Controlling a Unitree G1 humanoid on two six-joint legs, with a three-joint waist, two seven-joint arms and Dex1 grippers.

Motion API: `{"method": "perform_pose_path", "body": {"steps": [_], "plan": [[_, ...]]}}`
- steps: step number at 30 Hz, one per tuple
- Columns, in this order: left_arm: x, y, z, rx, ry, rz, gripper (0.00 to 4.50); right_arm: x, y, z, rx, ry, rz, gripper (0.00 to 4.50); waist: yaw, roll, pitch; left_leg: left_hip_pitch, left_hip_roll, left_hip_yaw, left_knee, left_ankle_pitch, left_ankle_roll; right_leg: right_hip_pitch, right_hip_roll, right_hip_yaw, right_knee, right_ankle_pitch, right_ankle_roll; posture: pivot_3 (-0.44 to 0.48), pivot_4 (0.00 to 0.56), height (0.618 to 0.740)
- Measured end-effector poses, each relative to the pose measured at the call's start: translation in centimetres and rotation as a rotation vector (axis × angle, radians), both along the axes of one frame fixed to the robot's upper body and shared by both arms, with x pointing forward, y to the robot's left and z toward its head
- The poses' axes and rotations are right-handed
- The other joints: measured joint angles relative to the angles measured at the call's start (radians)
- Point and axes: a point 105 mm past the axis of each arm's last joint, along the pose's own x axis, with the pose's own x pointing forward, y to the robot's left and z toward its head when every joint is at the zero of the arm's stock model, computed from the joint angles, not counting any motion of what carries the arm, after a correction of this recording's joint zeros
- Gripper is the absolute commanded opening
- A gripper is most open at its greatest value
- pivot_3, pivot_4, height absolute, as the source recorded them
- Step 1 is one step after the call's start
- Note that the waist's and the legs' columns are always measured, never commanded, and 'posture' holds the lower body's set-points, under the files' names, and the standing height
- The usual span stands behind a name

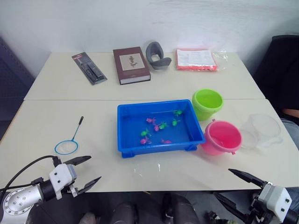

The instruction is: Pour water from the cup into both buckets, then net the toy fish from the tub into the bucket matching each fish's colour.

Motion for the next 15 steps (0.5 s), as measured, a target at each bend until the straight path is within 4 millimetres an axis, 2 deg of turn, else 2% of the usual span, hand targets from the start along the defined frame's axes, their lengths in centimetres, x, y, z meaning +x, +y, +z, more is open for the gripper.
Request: {"method": "perform_pose_path", "body": {"steps": [2, 3, 5, 9, 12, 15], "plan": [[0.3, -0.2, 0.2, -0.016, 0.006, 0.001, 4.49, 0.2, -0.2, 0.1, 0.032, -0.011, -0.041, 4.50, 0.000, 0.000, 0.000, 0.000, 0.000, 0.000, 0.000, 0.000, 0.000, 0.000, 0.000, 0.000, 0.000, 0.000, 0.000, 0.000, 0.150, 0.740], [0.7, -0.6, 0.7, -0.052, 0.011, -0.006, 4.49, 0.6, -0.7, 0.4, 0.102, -0.041, -0.132, 4.50, 0.003, -0.001, 0.000, -0.001, 0.000, -0.002, 0.000, 0.001, -0.001, 0.000, 0.000, -0.001, 0.000, 0.000, 0.000, 0.000, 0.150, 0.740], [2.2, -3.5, 3.2, -0.166, -0.017, -0.093, 4.49, 1.7, -2.1, 1.6, 0.311, -0.138, -0.372, 4.50, 0.011, 0.000, 0.000, -0.002, 0.000, -0.004, 0.001, 0.002, -0.003, 0.000, -0.002, -0.003, 0.001, 0.000, 0.000, 0.000, 0.150, 0.740], [3.2, -7.8, 7.4, -0.297, -0.079, -0.240, 4.49, 1.2, -6.5, 2.4, 0.438, -0.218, -0.738, 4.50, 0.000, 0.010, -0.004, -0.001, -0.002, -0.003, 0.000, 0.002, -0.003, 0.001, -0.003, -0.001, 0.001, 0.000, 0.000, 0.000, 0.150, 0.740], [4.3, -9.5, 9.1, -0.372, -0.085, -0.269, 4.49, 1.2, -9.4, 1.9, 0.491, -0.238, -0.960, 4.50, -0.019, 0.011, -0.004, -0.001, -0.001, -0.001, 0.000, 0.003, -0.005, 0.001, 0.001, 0.000, 0.002, 0.000, 0.000, 0.000, 0.150, 0.740], [4.7, -10.9, 9.9, -0.393, -0.077, -0.311, 4.49, 1.4, -11.8, -0.1, 0.479, -0.146, -1.146, 4.50, -0.027, 0.012, -0.005, -0.001, -0.001, -0.001, 0.000, 0.003, -0.005, 0.001, 0.002, 0.001, 0.002, 0.000, 0.000, 0.000, 0.150, 0.740]]}}
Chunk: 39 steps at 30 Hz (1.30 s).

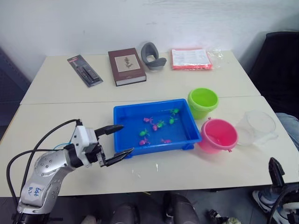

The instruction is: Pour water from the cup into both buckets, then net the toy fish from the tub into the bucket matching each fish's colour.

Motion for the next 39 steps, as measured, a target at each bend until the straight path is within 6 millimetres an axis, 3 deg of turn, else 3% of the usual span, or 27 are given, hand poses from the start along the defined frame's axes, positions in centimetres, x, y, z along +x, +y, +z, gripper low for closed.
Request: {"method": "perform_pose_path", "body": {"steps": [2, 7, 12, 22, 25, 39], "plan": [[0.5, -1.2, -0.1, 0.009, 0.007, -0.027, 4.49, 1.1, -0.9, -1.0, 0.020, 0.043, 0.000, 4.50, 0.000, 0.001, 0.000, 0.002, -0.001, 0.001, 0.000, 0.001, 0.001, 0.000, 0.002, 0.001, 0.000, 0.000, 0.000, 0.000, 0.150, 0.740], [1.1, -4.3, -0.5, 0.024, 0.003, -0.085, 4.49, 4.5, -2.7, -1.1, 0.030, 0.031, 0.012, 4.50, 0.001, 0.000, 0.001, 0.010, 0.001, 0.003, -0.001, 0.001, 0.002, 0.009, 0.010, 0.006, -0.002, 0.001, 0.001, 0.000, 0.150, 0.740], [1.2, -5.6, -0.9, 0.031, 0.043, -0.122, 4.49, 6.3, -4.5, -2.0, 0.044, 0.070, -0.016, 4.50, 0.004, 0.001, 0.000, 0.011, 0.002, 0.002, -0.001, 0.002, 0.001, 0.009, 0.010, 0.008, -0.002, 0.000, 0.001, 0.000, 0.150, 0.740], [1.6, -6.1, -0.8, 0.011, 0.050, -0.107, 4.49, 8.1, -5.6, -2.2, 0.030, 0.086, -0.025, 4.50, 0.002, 0.001, 0.000, 0.011, 0.003, 0.003, -0.001, 0.002, 0.000, 0.009, 0.009, 0.009, -0.002, 0.000, 0.001, 0.000, 0.150, 0.740], [1.3, -6.6, -1.3, 0.020, 0.076, -0.132, 4.49, 9.5, -5.5, -2.2, 0.048, 0.065, -0.003, 4.50, 0.003, 0.002, 0.000, 0.011, 0.002, 0.003, -0.001, 0.002, 0.000, 0.009, 0.008, 0.009, -0.002, 0.000, 0.001, 0.000, 0.150, 0.740], [1.6, -7.0, -0.8, 0.025, 0.030, -0.136, 4.49, 11.6, -6.6, -2.8, 0.055, 0.048, -0.023, 4.50, 0.001, 0.002, 0.001, 0.011, 0.002, 0.003, -0.001, 0.002, 0.000, 0.009, 0.008, 0.009, -0.002, 0.000, 0.001, 0.000, 0.150, 0.740]]}}
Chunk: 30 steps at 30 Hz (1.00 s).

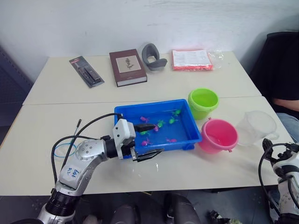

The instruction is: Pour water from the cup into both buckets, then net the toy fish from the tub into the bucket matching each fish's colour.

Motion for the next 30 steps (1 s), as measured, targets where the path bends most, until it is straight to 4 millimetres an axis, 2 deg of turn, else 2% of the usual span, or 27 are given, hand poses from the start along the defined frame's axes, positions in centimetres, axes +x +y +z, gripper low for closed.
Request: {"method": "perform_pose_path", "body": {"steps": [10, 14, 20, 25, 30], "plan": [[0.6, 0.1, -0.1, 0.007, -0.003, 0.009, 4.49, 2.1, -1.3, 0.3, 0.014, -0.028, -0.010, 4.50, -0.002, 0.000, 0.000, 0.000, 0.000, 0.000, 0.000, 0.000, 0.000, 0.000, 0.000, 0.000, 0.000, 0.000, 0.000, 0.000, 0.150, 0.740], [0.6, 0.1, -0.2, 0.009, -0.003, 0.007, 4.50, 2.5, -1.3, 0.2, 0.027, -0.042, 0.003, 3.32, -0.001, 0.000, 0.000, 0.000, 0.000, 0.000, 0.000, 0.000, 0.000, 0.000, 0.000, 0.000, 0.000, 0.000, 0.000, 0.000, 0.150, 0.740], [0.6, 0.1, -0.2, 0.008, -0.001, 0.009, 4.50, 2.9, -1.0, 0.7, 0.032, -0.089, 0.036, 0.12, 0.000, 0.001, 0.001, 0.000, 0.000, 0.000, 0.000, 0.000, 0.000, 0.000, -0.001, 0.000, -0.001, 0.000, 0.000, 0.000, 0.150, 0.740], [0.8, -0.2, 0.1, -0.007, -0.005, 0.005, 4.50, 2.5, -0.8, 1.4, 0.033, -0.133, 0.050, 0.05, 0.000, 0.001, 0.001, 0.000, 0.000, 0.000, 0.000, 0.000, 0.000, 0.000, -0.001, 0.000, -0.001, 0.000, 0.000, 0.000, 0.150, 0.740], [1.6, -0.5, 1.3, -0.037, -0.017, 0.000, 4.50, 1.1, -0.1, 2.3, 0.031, -0.165, 0.046, 0.05, 0.001, 0.004, 0.002, -0.001, 0.000, -0.001, 0.000, 0.000, 0.000, 0.000, -0.001, -0.001, -0.001, 0.000, 0.000, 0.000, 0.150, 0.740]]}}
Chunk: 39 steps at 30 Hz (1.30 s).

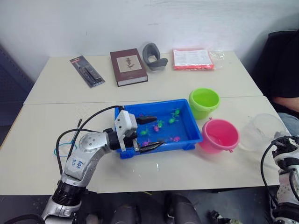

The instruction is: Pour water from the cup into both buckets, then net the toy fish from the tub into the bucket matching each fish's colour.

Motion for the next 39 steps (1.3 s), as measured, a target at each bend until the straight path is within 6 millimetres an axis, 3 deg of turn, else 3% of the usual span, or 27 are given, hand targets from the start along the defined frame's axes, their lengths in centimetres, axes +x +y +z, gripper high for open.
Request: {"method": "perform_pose_path", "body": {"steps": [4, 8, 12, 22, 31, 39], "plan": [[-0.1, 0.1, 0.2, -0.029, 0.010, -0.014, 4.50, -1.7, 0.9, 3.0, -0.104, 0.011, 0.043, 0.05, 0.000, 0.002, 0.000, 0.000, 0.000, 0.000, -0.002, 0.000, 0.000, 0.000, 0.000, 0.000, -0.001, 0.000, 0.000, 0.000, 0.150, 0.740], [-0.6, 0.3, -0.5, -0.040, 0.038, -0.045, 4.50, -3.0, 1.2, 7.9, -0.297, 0.022, 0.043, 0.05, 0.000, 0.003, 0.002, 0.000, 0.000, 0.000, -0.002, 0.000, 0.000, 0.000, 0.000, 0.000, -0.001, 0.000, 0.000, 0.000, 0.150, 0.740], [-0.3, 0.1, -1.0, -0.056, 0.044, -0.067, 4.50, -3.3, 3.3, 11.0, -0.504, 0.083, 0.098, 0.05, 0.002, 0.002, 0.002, 0.000, 0.000, 0.000, -0.002, 0.000, 0.000, 0.000, 0.001, 0.000, -0.002, 0.000, 0.000, 0.000, 0.150, 0.740], [-0.1, -0.6, -1.2, -0.083, 0.026, -0.089, 4.50, -2.8, 7.1, 12.1, -0.862, 0.243, 0.168, 0.05, 0.005, -0.001, 0.004, -0.003, 0.000, -0.001, -0.002, 0.000, 0.000, 0.000, 0.001, -0.002, -0.006, 0.001, 0.002, 0.000, 0.150, 0.740], [0.1, -0.4, -1.7, -0.070, 0.031, -0.082, 4.50, -2.1, 8.1, 12.1, -1.058, 0.263, 0.181, 0.05, 0.004, -0.004, 0.006, -0.003, 0.000, -0.001, -0.002, 0.000, 0.000, 0.000, 0.003, -0.002, -0.007, 0.001, 0.002, 0.000, 0.150, 0.740], [0.1, -0.6, -1.6, -0.083, 0.032, -0.084, 4.50, -1.3, 7.6, 12.1, -1.177, 0.264, 0.176, 0.05, 0.004, -0.004, 0.006, -0.004, 0.000, -0.002, -0.002, 0.000, 0.000, 0.000, 0.003, -0.003, -0.008, 0.001, 0.002, 0.000, 0.150, 0.740]]}}
